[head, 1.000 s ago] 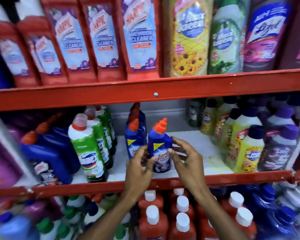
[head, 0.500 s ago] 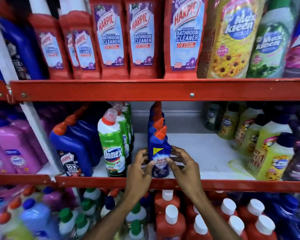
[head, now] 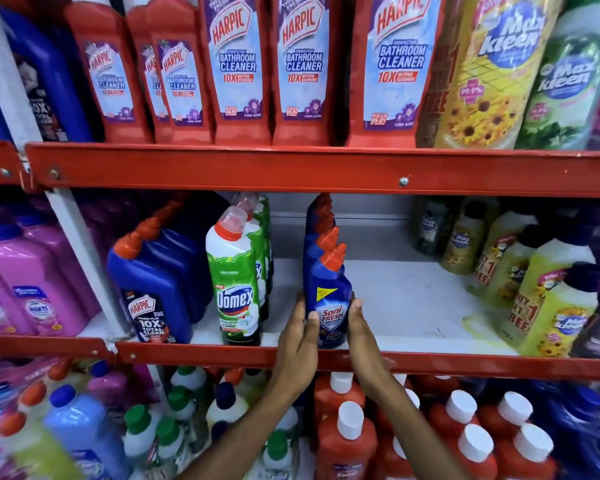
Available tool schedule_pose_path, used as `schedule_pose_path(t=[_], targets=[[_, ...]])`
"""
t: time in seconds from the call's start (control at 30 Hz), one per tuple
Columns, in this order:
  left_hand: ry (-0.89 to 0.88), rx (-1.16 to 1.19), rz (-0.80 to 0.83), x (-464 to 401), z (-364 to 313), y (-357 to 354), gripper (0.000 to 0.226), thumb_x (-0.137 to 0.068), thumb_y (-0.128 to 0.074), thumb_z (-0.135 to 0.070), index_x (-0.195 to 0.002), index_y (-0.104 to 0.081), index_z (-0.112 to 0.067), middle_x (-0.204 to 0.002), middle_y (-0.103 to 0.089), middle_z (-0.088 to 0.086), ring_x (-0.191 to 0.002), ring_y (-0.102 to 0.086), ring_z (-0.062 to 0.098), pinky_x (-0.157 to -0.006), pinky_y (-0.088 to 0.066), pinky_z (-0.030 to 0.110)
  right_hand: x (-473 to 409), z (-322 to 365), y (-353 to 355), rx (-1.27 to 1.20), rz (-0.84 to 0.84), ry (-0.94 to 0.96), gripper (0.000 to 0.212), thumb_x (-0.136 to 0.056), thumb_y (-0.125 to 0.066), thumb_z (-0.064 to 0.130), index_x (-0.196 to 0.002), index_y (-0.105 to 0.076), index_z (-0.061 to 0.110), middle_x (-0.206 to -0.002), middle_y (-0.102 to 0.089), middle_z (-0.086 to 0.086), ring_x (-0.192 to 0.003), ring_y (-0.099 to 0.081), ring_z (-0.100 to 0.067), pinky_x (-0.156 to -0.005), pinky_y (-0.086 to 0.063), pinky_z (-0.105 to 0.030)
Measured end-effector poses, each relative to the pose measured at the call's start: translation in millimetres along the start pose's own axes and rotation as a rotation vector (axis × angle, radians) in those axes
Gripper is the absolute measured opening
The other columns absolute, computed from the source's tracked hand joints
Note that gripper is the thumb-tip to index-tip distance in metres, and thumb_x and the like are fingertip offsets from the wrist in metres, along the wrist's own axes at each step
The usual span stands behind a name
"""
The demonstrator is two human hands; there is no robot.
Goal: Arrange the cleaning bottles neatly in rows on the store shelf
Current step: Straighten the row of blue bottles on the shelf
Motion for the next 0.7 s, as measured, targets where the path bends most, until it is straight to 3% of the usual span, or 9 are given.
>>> schedule_pose_path(t=[0.1, 0.27, 0.43, 0.6, 0.7], targets=[[-0.029, -0.06, 0.012, -4.8, 5.1, 0.0, 0.067, -0.093, -0.038, -0.062, -0.152, -0.033, -0.031, -0.151, -0.054, -0.002, -0.134, -0.056, 0.011, -0.113, -0.047, 0.047, 0.7, -0.4, -2.2, 0.002, -0.002, -0.003, 0.076, -0.09, -0.022, 0.068, -0.148, -0.044, 0.024, -0.141, -0.063, 0.0, -0.125, -0.062, -0.005, -0.106, -0.05, -0.024], [-0.05, -0.096, -0.016, -3.3, -0.6, 2.1, 0.056, -0.097, -0.039, -0.05, -0.149, -0.04, -0.028, -0.141, -0.063, -0.003, -0.125, -0.062, 0.008, -0.109, -0.051, 0.042, 3.3, 2.5, -2.1, 0.008, 0.031, -0.022, 0.078, -0.087, -0.025, 0.07, -0.147, -0.045, 0.025, -0.14, -0.062, 0.005, -0.122, -0.062, 0.002, -0.092, -0.051, -0.011], [-0.047, -0.082, -0.011, -4.1, 0.9, 3.1, 0.049, -0.1, -0.039, -0.045, -0.145, -0.044, -0.027, -0.134, -0.065, -0.005, -0.121, -0.064, 0.008, -0.107, -0.053, 0.043, 6.0, 5.3, -1.7, 0.017, 0.029, -0.037, 0.069, -0.093, -0.022, 0.065, -0.145, -0.049, 0.028, -0.139, -0.064, 0.006, -0.126, -0.061, -0.002, -0.109, -0.045, -0.028], [-0.037, -0.057, -0.002, -5.2, 1.7, 3.1, 0.052, -0.097, -0.039, -0.051, -0.145, -0.044, -0.031, -0.134, -0.065, -0.007, -0.121, -0.063, 0.006, -0.107, -0.053, 0.044, 6.9, 7.0, -0.9, 0.018, 0.042, -0.042, 0.072, -0.09, -0.023, 0.068, -0.143, -0.05, 0.028, -0.137, -0.064, 0.007, -0.124, -0.062, -0.001, -0.108, -0.047, -0.025], [-0.038, -0.066, 0.003, -7.7, 7.0, 2.3, 0.055, -0.096, -0.038, -0.056, -0.146, -0.041, -0.034, -0.139, -0.063, -0.005, -0.124, -0.062, 0.008, -0.108, -0.052, 0.045, 7.6, 8.1, -0.6, 0.037, 0.026, -0.046, 0.073, -0.09, -0.024, 0.071, -0.142, -0.051, 0.028, -0.137, -0.065, 0.005, -0.123, -0.063, -0.003, -0.111, -0.047, -0.032]])
Point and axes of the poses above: each hand's wrist, its own x-axis away from the middle knuckle, its own y-axis out of the back of the hand, z = x × y, the point moved 3 cm from there along -x, towards the middle knuckle
